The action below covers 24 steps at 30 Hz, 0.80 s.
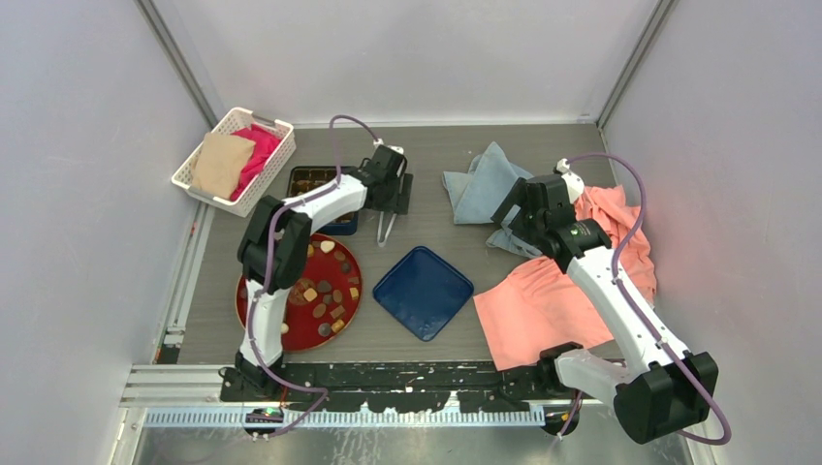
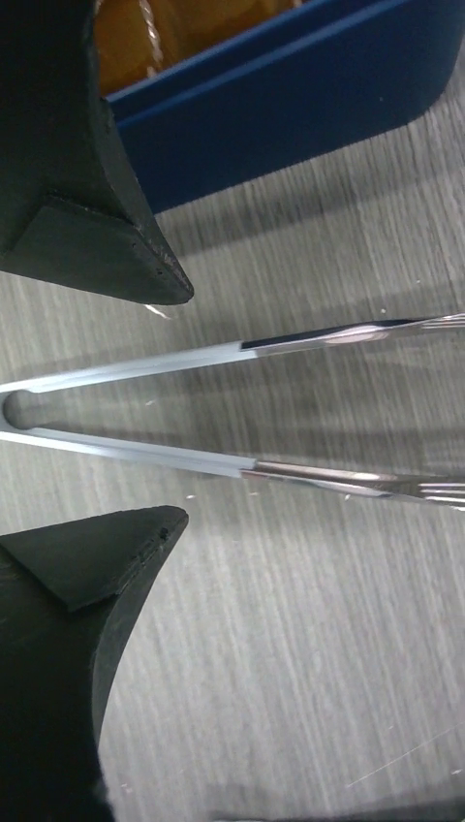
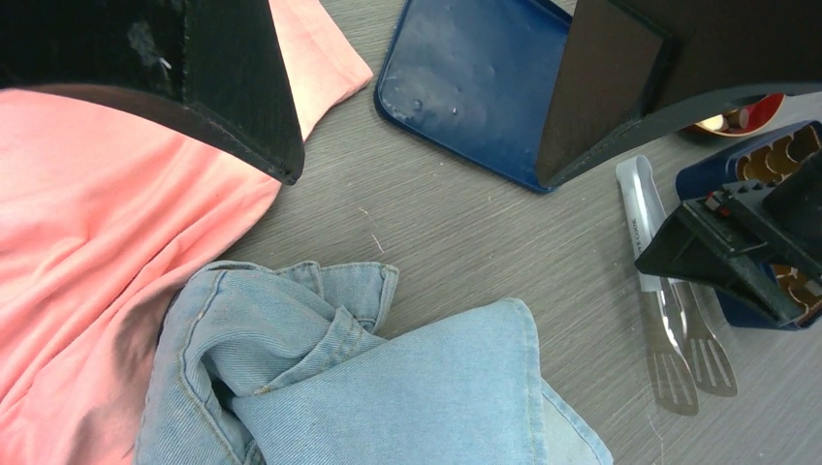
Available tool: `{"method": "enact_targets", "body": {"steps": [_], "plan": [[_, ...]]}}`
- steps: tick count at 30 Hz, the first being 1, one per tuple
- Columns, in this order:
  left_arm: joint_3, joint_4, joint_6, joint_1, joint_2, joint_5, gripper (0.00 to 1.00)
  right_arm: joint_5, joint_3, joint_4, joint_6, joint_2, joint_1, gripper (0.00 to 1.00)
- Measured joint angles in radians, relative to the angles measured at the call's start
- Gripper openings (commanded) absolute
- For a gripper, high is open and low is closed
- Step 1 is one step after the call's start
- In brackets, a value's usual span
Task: Pack the chocolate
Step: Place the clamp at the center of the board, then pick up the clamp from the center of the board.
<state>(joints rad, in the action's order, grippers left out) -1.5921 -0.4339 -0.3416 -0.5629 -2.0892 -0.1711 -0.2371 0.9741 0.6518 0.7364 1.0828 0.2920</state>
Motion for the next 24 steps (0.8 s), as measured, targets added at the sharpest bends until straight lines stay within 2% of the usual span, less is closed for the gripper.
{"method": "enact_targets", "body": {"steps": [8, 19, 24], "plan": [[-0.051, -0.005, -0.03, 0.0, -0.087, -0.026, 0.68, 0.0, 0.0, 0.0, -0.001, 0.0, 0.001, 0.95], [-0.102, -0.013, -0.058, 0.0, -0.121, -0.047, 0.57, -0.001, 0.0, 0.0, -0.005, 0.0, 0.001, 0.95], [-0.109, -0.018, -0.07, 0.0, -0.126, -0.049, 0.58, -0.001, 0.0, 0.0, -0.005, -0.001, 0.0, 0.95]]}}
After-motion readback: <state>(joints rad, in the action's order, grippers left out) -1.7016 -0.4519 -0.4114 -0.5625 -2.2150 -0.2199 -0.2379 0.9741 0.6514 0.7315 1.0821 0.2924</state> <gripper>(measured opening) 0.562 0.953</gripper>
